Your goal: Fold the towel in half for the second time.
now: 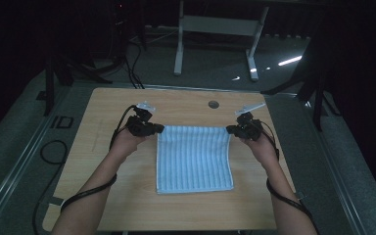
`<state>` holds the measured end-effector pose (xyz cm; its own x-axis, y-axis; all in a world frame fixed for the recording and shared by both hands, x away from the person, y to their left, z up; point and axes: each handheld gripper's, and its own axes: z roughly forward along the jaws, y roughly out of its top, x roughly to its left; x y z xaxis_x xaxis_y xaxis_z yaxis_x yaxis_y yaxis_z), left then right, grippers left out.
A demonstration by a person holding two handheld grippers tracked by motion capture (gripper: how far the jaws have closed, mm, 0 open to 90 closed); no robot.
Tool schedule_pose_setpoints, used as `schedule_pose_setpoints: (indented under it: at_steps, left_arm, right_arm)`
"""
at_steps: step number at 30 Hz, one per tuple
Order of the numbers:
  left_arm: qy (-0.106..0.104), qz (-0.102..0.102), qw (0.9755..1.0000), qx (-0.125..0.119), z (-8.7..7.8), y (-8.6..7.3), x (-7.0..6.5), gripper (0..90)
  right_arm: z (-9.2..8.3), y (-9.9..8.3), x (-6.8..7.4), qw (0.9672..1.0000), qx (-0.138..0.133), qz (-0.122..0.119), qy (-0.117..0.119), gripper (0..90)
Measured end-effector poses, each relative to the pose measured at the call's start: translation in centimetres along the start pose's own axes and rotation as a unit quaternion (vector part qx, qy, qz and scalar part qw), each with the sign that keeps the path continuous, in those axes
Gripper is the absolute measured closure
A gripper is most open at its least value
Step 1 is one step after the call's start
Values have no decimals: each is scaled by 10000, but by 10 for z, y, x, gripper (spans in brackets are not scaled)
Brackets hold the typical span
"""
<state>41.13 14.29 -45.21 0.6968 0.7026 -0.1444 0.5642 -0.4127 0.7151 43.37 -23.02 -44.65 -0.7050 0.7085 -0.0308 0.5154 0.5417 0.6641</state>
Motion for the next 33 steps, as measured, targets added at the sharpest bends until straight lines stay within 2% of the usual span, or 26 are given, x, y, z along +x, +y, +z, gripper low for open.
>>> schedule_pose_setpoints:
  at_steps: [3,4,5,6,8,13,16,20,23,27,29,30,31,33]
  left_arm:
    - [-19,14,9999,-135,-8,-4,-8,859]
    - [-74,149,9996,-213,-17,-8,-18,859]
    - [-53,228,9994,-249,-21,-10,-23,858]
    - [-106,290,9992,-241,-24,-12,-27,858]
    - [-60,368,9989,-300,-31,-17,-36,858]
    - [-103,549,9979,-338,-39,-32,-55,857]
    - [-148,534,9980,-315,-39,-45,-64,857]
    - [-324,583,9976,-179,-37,-63,-76,857]
    - [-321,705,9969,-113,-35,-75,-84,855]
    - [-354,730,9967,-60,-32,-85,-89,854]
    - [-436,675,9968,25,-26,-95,-92,854]
    - [-395,663,9970,41,-23,-99,-93,854]
    - [-462,620,9969,133,-20,-103,-94,854]
    - [-487,652,9965,208,-18,-106,-95,849]
  right_arm:
    - [-9,-3,5,9999,-121,-89,-8,877]
    - [-13,-5,7,9998,-173,-85,-8,877]
    - [-22,-9,13,9996,-176,-230,-60,877]
    - [-26,-11,15,9994,-203,-265,-42,877]
    - [-34,-16,21,9991,-266,-319,-10,877]
    - [-52,-38,36,9983,-475,-331,105,877]
    - [-58,-55,48,9979,-495,-384,161,877]
    - [-64,-77,59,9975,-559,-319,299,877]
    - [-66,-92,64,9973,-550,-210,442,876]
    - [-68,-103,71,9973,-523,-186,488,876]
    - [-67,-113,78,9979,-396,-267,446,876]
    - [-66,-116,81,9979,-360,-263,467,876]
    - [-66,-119,82,9978,-326,-251,521,875]
    - [-64,-123,85,9978,-270,-259,553,875]
